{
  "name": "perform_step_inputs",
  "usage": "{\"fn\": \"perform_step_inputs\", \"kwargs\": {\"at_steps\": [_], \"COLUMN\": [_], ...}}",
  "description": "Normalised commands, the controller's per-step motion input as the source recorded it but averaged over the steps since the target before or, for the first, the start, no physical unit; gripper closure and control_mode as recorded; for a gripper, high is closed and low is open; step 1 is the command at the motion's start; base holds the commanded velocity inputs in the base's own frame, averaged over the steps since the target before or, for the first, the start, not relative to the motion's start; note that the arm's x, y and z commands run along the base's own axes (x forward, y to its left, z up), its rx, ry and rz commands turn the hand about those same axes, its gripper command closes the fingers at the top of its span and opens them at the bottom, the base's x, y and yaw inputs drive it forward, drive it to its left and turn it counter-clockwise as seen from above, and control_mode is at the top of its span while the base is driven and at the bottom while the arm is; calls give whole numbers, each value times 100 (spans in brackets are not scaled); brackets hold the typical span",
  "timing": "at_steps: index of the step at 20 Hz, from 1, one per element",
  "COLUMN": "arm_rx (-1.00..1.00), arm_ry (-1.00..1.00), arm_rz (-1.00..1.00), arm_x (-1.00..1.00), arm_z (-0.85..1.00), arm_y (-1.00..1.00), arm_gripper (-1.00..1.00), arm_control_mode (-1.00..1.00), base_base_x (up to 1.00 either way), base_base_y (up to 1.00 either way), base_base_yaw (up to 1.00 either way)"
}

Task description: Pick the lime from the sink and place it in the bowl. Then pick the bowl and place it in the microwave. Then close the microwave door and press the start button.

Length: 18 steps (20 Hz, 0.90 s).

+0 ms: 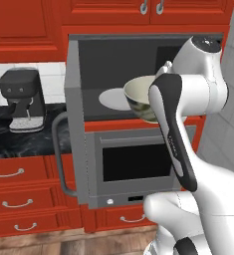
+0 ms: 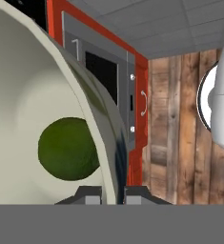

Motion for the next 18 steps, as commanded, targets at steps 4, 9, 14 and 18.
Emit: {"fn": "perform_step_inputs", "kwargs": {"at_steps": [4,9,14,18], "arm_rx": [0,0,0,0], "arm_ry": [0,1,3,2], "arm_rz": [0,0,3,6], "arm_x": [0,5,51,86], "arm_z": [0,-5,-24,-26], "arm_y": [0,0,0,-4], "arm_gripper": [100,100,100,100], "arm_control_mode": [100,-100,-100,-100], "base_base_x": [21,15,0,0], "base_base_y": [0,-1,0,0], "base_base_yaw": [1,2,0,0]}}
